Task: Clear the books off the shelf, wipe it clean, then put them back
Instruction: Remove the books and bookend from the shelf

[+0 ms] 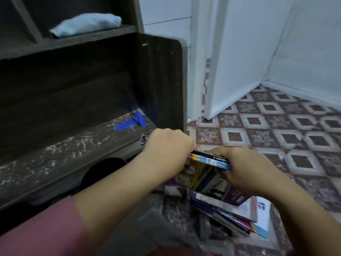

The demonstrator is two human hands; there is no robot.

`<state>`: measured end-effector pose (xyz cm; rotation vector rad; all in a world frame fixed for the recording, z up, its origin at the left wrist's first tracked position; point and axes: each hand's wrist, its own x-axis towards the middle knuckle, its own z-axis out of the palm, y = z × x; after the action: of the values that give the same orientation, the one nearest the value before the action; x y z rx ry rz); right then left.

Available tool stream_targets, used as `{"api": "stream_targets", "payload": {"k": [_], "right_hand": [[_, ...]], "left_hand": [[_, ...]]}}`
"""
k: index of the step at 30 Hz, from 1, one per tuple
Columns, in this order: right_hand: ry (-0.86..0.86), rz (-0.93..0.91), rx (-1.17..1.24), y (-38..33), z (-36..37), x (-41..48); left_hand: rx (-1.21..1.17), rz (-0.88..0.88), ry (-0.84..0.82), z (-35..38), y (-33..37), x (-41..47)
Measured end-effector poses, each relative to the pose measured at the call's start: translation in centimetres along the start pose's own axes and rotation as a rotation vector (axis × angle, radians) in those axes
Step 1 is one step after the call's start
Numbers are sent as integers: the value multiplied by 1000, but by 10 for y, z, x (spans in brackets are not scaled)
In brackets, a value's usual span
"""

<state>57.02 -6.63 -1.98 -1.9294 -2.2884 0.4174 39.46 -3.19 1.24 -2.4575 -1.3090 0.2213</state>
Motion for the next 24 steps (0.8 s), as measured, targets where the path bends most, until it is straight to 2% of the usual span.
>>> {"api": "stream_targets", "payload": {"k": [4, 6, 8, 12, 14, 17, 19, 22, 23, 24], "right_hand": [[-2, 113, -122, 49, 0, -11], [51, 170, -204, 66, 3, -11], [155, 194, -272, 78, 14, -6], [538, 116, -298, 109, 71, 12], [587, 152, -316, 118, 110, 17], [461, 173, -319, 127, 177, 11], [190, 201, -262, 130, 212, 4], [-173, 252, -202, 136, 244, -6], [-193, 249, -192, 138, 248, -7], [-175, 235, -186, 139, 250, -8]], "left_hand": [[-147, 90, -5, 17, 45, 39], [-173, 106, 16, 26, 60, 58], [-209, 117, 65, 39, 72, 75], [-195, 137, 236, 90, 90, 95], [-205, 136, 234, 123, 99, 96], [-262, 160, 71, 174, 114, 81], [-274, 205, -58, 203, 122, 67], [-292, 251, -480, 229, 122, 56], [-286, 267, -577, 232, 118, 57], [-284, 276, -605, 232, 116, 58]]}}
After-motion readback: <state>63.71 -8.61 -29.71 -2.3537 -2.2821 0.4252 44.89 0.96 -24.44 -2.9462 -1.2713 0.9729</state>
